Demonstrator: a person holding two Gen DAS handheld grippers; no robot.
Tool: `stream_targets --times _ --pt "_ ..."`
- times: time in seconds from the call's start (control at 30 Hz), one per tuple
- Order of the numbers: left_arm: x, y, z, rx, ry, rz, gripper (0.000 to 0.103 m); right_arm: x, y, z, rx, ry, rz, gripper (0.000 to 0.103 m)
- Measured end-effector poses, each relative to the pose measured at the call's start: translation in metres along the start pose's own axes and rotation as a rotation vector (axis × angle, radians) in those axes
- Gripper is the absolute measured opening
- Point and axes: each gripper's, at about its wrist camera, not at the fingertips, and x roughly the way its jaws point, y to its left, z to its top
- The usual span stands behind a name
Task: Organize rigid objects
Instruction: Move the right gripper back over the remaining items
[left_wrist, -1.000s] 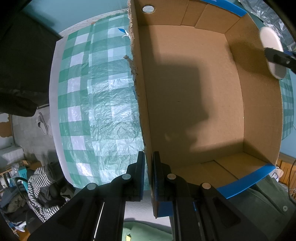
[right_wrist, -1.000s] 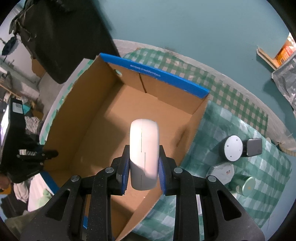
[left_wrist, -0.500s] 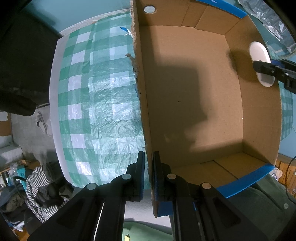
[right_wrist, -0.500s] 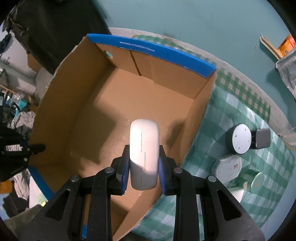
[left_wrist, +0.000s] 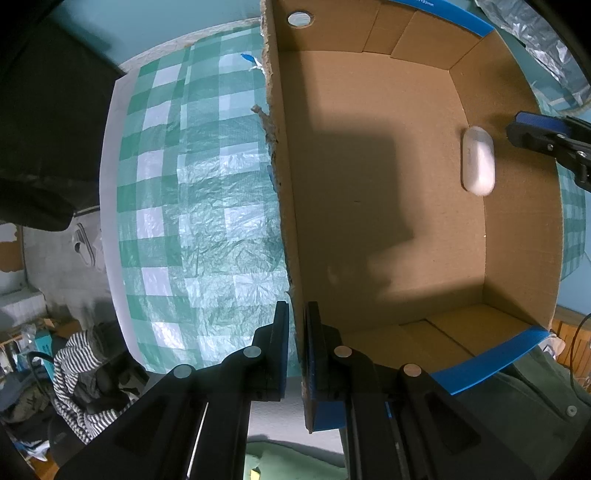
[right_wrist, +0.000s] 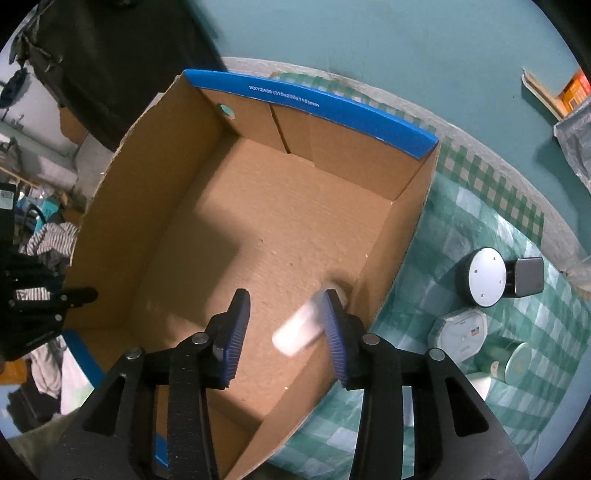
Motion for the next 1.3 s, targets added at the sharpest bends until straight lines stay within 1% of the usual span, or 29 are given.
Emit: stream_targets --times 0.03,0.13,0.2,0.33,0.47,0.77,0.93,1.03,1.1,1.3 --pt "0.0 0.0 -0.001 0.0 0.0 -0.001 0.009 -0.002 0.001 -0.001 -0.002 -0.007 0.001 0.043" --pt "-0.002 0.0 -0.001 -0.001 -0.006 -0.003 0.009 -0.009 0.002 -0.002 -0.003 -0.031 0.002 0.053" --pt "-0.003 0.001 -0.002 -0.002 -0.008 -0.005 0.009 -0.015 0.0 -0.004 0.004 -0.053 0.001 0.062" --pt "-0.002 0.002 -0.002 -0.005 -0.005 -0.007 0.009 -0.029 -0.006 -0.008 0.025 -0.088 0.015 0.062" --pt "-0.002 0.002 -0.001 -0.001 -0.004 -0.004 0.009 -0.042 -0.016 -0.015 0.039 -0.111 0.004 0.062" --pt "-0.001 0.001 -0.001 0.0 0.0 -0.002 0.009 -0.064 -0.052 -0.039 0.123 -0.137 -0.025 0.062" --pt "-0.002 0.001 -0.002 -0.001 -0.001 -0.002 0.009 -0.065 -0.077 -0.053 0.167 -0.12 -0.056 0.062" --pt "-0.002 0.001 -0.002 0.0 0.0 -0.001 0.009 -0.062 -0.092 -0.065 0.178 -0.099 -0.091 0.062" --pt "-0.002 0.001 -0.002 0.0 0.0 -0.002 0.009 -0.057 -0.103 -0.073 0.186 -0.079 -0.119 0.062" --pt "-0.002 0.0 -0.002 0.0 0.004 0.0 0.009 -0.038 -0.143 -0.095 0.265 -0.021 -0.143 0.062"
